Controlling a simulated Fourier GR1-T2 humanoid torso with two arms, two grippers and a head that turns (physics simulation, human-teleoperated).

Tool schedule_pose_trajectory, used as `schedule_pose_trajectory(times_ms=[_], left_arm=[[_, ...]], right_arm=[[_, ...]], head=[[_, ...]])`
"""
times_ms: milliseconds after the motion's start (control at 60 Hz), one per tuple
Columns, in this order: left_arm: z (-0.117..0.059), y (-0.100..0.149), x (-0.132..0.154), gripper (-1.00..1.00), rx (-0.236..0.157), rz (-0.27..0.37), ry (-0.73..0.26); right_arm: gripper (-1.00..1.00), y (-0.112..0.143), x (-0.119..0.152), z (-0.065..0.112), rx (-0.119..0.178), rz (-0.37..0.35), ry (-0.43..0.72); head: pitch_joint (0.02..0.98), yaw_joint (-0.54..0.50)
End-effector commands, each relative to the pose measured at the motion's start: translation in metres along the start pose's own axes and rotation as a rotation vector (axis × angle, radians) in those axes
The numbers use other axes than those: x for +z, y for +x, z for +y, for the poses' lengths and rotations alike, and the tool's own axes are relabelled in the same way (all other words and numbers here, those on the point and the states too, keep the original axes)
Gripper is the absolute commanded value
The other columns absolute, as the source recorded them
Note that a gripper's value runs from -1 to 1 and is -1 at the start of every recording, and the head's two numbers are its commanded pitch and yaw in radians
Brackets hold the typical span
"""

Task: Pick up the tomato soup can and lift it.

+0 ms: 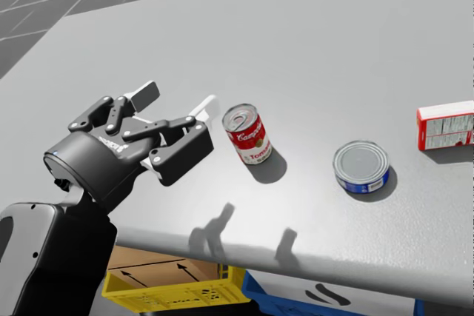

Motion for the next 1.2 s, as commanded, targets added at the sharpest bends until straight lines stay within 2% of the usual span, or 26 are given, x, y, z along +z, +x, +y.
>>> schedule_pose_trajectory(times_ms=[17,167,383,567,867,1100,1200], left_arm=[[0.002,-0.037,0.008,-1.0,0.012,0.072,0.007],[0.001,-0.065,-0.001,-1.0,0.037,0.119,0.004],[-0.002,-0.084,-0.019,-1.0,0.057,0.161,-0.002],[-0.003,-0.094,-0.044,-1.0,0.056,0.183,0.014],[-0.005,-0.095,-0.078,-1.0,0.038,0.207,0.045],[-0.008,-0.092,-0.098,-1.0,0.039,0.213,0.044],[-0.008,-0.091,-0.102,-1.0,0.055,0.214,0.034]], right_arm=[[-1.0,0.0,0.0,0.0,-0.003,0.001,0.002],[-1.0,0.0,0.0,-0.001,-0.003,0.0,0.003],[-1.0,0.0,0.0,-0.001,-0.003,-0.001,0.005],[-1.0,0.0,0.0,-0.001,-0.002,-0.003,0.007],[-1.0,0.001,0.0,-0.001,0.0,-0.006,0.009],[-1.0,0.001,0.0,-0.001,0.0,-0.007,0.008],[-1.0,0.001,0.0,-0.002,-0.001,-0.007,0.007]], head=[[0.888,0.43],[0.889,0.43],[0.887,0.42],[0.883,0.41],[0.873,0.4],[0.869,0.39],[0.865,0.39]])
